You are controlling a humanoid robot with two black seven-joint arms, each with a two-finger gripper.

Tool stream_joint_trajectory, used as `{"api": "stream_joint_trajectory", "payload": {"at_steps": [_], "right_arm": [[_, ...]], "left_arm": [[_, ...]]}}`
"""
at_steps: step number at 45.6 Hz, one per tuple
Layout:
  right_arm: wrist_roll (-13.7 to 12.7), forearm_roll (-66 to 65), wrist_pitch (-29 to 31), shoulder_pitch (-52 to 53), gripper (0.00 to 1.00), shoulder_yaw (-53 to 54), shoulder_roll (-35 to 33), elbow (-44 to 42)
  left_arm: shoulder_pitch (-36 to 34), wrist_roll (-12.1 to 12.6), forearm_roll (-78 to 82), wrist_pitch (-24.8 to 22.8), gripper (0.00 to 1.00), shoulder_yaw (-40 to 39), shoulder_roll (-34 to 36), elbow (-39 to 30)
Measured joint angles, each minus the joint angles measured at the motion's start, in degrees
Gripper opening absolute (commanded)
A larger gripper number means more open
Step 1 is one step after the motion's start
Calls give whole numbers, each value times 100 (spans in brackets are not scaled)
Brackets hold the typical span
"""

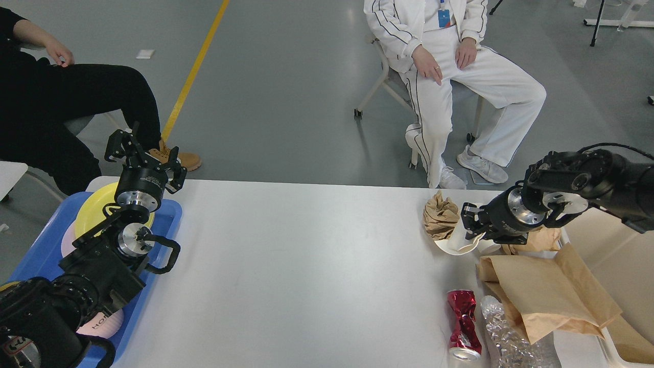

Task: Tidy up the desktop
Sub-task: 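Lift the paper cup and drop it into the white bin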

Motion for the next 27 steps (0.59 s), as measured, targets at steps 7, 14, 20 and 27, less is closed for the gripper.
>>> {"api": "stream_joint_trajectory", "payload": {"at_steps": [7, 14, 20, 27], "right_arm": [[29, 23, 572, 652, 10, 94, -412, 76], [42, 74, 957, 1285, 12, 559, -972, 221], [40, 78, 1122, 1778, 13, 938, -1338, 196], [31, 79, 1082, 2036, 13, 1136, -1693, 94]], "left_arm": [[0, 0, 0, 0, 96, 0, 0, 0], [0, 0, 1, 0, 96, 0, 0, 0], [0, 0, 0, 0, 96, 0, 0, 0], [0, 0, 1, -1, 96, 0, 0, 0]]}}
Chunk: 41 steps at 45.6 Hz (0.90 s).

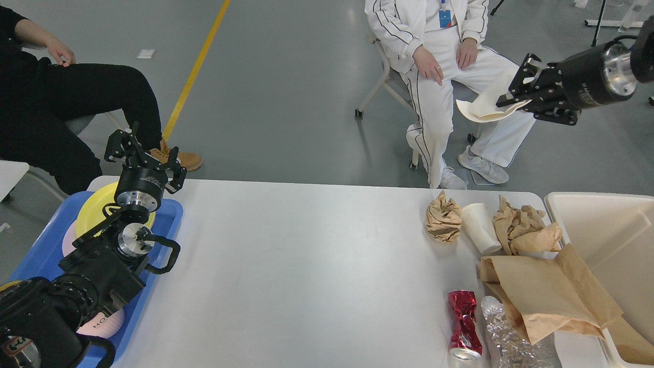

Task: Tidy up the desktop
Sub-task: 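Lift the paper cup and drop it into the white bin, then move the right gripper over the red can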

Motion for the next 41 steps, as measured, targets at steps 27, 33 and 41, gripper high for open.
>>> {"api": "stream_joint_trajectory", "payload": {"at_steps": [27, 33, 41], "right_arm": [[4, 219, -3248, -3907, 100, 133, -725, -1634], [5, 246, -3252, -4368, 100, 151, -586, -1957], [5, 253, -3246, -4532, 100, 153, -555, -1990]], "left_arm": [[0, 0, 1, -2, 96, 0, 0, -1], [1, 0, 2, -1, 96, 0, 0, -1], [1, 0, 1, 1, 96, 0, 0, 0]]}}
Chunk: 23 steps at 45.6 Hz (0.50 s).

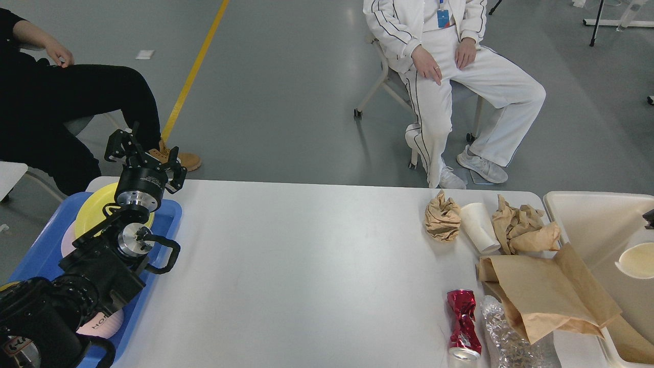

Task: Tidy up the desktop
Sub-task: 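Move the right gripper over the red can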

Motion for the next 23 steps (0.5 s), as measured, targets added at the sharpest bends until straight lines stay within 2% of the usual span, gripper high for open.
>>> {"api": "stream_joint_trajectory", "payload": {"at_steps": [23], "right_arm": [[-27, -101, 29, 283, 100, -230, 470, 75]], "left_arm": [[0, 0, -3, 1, 96, 0, 0, 0]]}}
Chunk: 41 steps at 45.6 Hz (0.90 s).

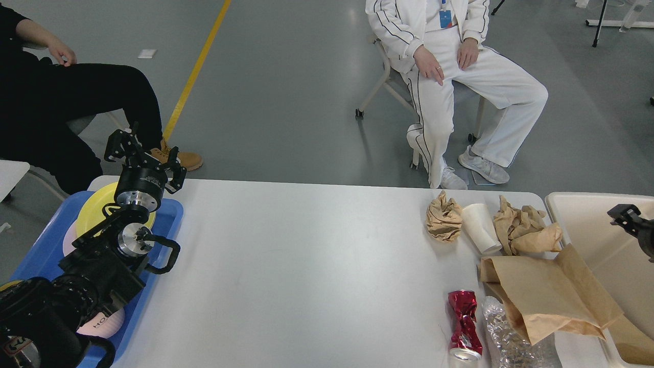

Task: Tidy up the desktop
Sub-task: 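Move the right gripper over the red can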

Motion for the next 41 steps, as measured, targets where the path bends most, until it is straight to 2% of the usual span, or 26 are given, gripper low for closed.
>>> {"api": "stream_joint_trajectory", "payload": {"at_steps": [9, 19, 23, 32, 34, 37, 41], "right_arm": [[-21, -107, 168, 1143, 100, -349, 103, 667], [-16, -168, 689, 2913, 100, -1673, 922, 1662], [-10, -143, 1358, 3580, 100, -1873, 1182, 2041], [13, -110, 3869, 4903, 100, -1865, 1652, 2773], [17, -90, 4267, 5089, 100, -1857, 1756, 2861], [20, -3, 4573, 5326, 100, -1883, 1876, 3031], [19, 101, 4695, 5722, 100, -2000, 1973, 3359]], "left_arm": [[0, 0, 0, 0, 96, 0, 0, 0], [0, 0, 0, 0, 96, 0, 0, 0], [0, 0, 2, -1, 96, 0, 0, 0], [0, 0, 4, -2, 96, 0, 0, -1], [0, 0, 3, -2, 96, 0, 0, 0], [0, 0, 4, -2, 96, 0, 0, -1], [0, 0, 3, -2, 96, 0, 0, 0]]}}
